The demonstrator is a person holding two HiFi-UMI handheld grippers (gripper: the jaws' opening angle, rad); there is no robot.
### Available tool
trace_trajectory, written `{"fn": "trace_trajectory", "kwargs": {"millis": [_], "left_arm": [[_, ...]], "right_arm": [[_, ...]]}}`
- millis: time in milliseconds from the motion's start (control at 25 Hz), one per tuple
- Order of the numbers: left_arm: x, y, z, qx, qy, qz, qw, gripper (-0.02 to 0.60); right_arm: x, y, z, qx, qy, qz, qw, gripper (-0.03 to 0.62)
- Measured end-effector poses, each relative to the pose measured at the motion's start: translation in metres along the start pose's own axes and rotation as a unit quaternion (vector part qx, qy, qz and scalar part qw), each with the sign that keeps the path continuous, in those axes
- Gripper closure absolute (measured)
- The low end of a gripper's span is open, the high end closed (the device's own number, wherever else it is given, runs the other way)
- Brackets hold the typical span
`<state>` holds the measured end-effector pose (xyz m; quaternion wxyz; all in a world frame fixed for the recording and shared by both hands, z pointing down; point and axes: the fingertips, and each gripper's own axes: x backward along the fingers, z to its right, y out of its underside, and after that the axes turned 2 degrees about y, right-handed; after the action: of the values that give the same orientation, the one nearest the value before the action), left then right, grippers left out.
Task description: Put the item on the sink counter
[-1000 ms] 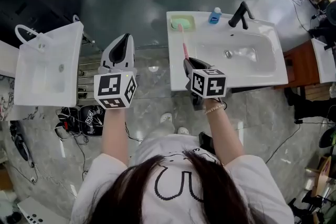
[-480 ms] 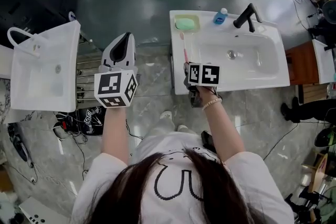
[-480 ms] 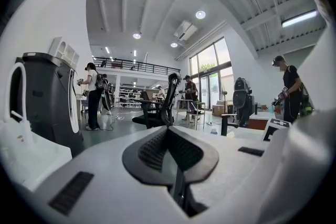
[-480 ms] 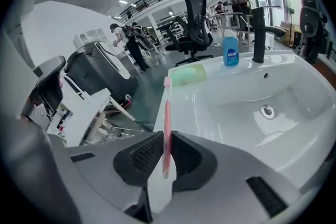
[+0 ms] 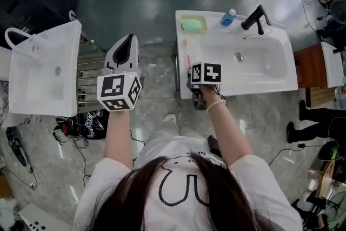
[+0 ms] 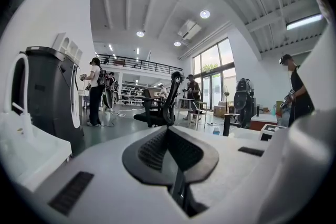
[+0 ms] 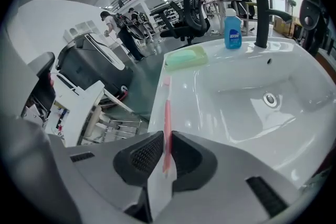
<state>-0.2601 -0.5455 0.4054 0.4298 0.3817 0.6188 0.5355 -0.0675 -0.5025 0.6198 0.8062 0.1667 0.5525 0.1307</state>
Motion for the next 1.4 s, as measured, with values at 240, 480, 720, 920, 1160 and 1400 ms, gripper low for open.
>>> {"fn": "trace_trajectory", "kwargs": {"millis": [240, 480, 720, 920, 1160, 1400], "left_arm": [[-0.002, 0.001, 0.004, 0.004, 0.001, 0.004, 1.0000, 0.572], [-0.003, -0.004, 0.010, 0.003, 0.003, 0.010, 0.9999, 0.572], [-0.002, -0.009, 0.019, 0.003, 0.000, 0.015, 0.9999, 0.571], [-0.002, -0.019, 0.035, -0.006, -0.005, 0.021, 0.9997, 0.571], [-0.001, -0.030, 0.055, -0.008, -0.035, 0.024, 0.9991, 0.571], [0.005, -0.041, 0.075, -0.022, -0.044, 0.029, 0.9983, 0.571]], "right_arm": [[0.000, -0.001, 0.005, 0.009, 0.018, 0.003, 1.000, 0.522], [0.003, -0.004, 0.002, 0.019, 0.013, 0.006, 1.000, 0.417], [0.016, -0.013, -0.004, 0.035, -0.013, 0.026, 0.999, 0.370], [0.034, -0.021, -0.003, 0.039, -0.041, 0.039, 0.998, 0.361], [0.064, -0.040, -0.002, 0.083, -0.071, 0.067, 0.992, 0.361], [0.101, -0.065, 0.000, 0.099, -0.105, 0.111, 0.983, 0.349]]}}
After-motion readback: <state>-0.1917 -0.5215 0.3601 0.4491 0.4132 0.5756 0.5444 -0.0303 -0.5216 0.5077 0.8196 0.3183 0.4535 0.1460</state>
